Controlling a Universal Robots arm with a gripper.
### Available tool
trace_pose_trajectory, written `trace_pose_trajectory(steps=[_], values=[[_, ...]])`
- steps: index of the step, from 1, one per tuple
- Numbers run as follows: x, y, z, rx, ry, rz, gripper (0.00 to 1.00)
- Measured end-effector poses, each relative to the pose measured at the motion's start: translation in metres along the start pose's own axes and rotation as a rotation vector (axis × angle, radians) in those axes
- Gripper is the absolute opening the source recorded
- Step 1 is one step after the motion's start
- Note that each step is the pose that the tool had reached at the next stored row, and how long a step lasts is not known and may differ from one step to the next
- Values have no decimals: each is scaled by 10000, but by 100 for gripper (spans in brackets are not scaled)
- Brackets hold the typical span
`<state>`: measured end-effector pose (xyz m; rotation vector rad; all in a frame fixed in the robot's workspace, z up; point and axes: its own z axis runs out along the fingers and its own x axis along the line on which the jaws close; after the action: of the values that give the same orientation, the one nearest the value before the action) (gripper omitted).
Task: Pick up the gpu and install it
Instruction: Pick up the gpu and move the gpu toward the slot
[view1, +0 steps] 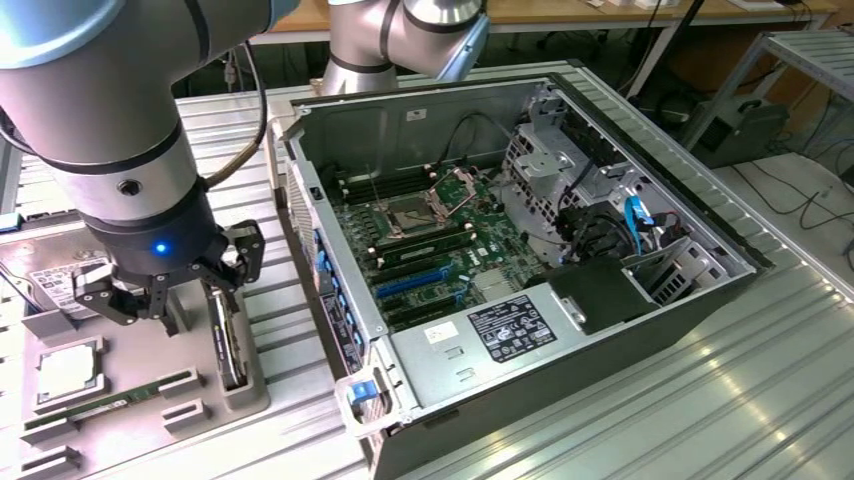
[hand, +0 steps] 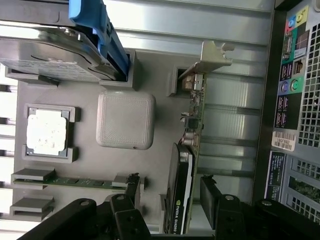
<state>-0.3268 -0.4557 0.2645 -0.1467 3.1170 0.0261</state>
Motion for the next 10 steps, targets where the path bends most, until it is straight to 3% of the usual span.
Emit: trace_pose_trajectory(steps=[10], values=[[-68, -22, 84, 0, -2, 32, 60]])
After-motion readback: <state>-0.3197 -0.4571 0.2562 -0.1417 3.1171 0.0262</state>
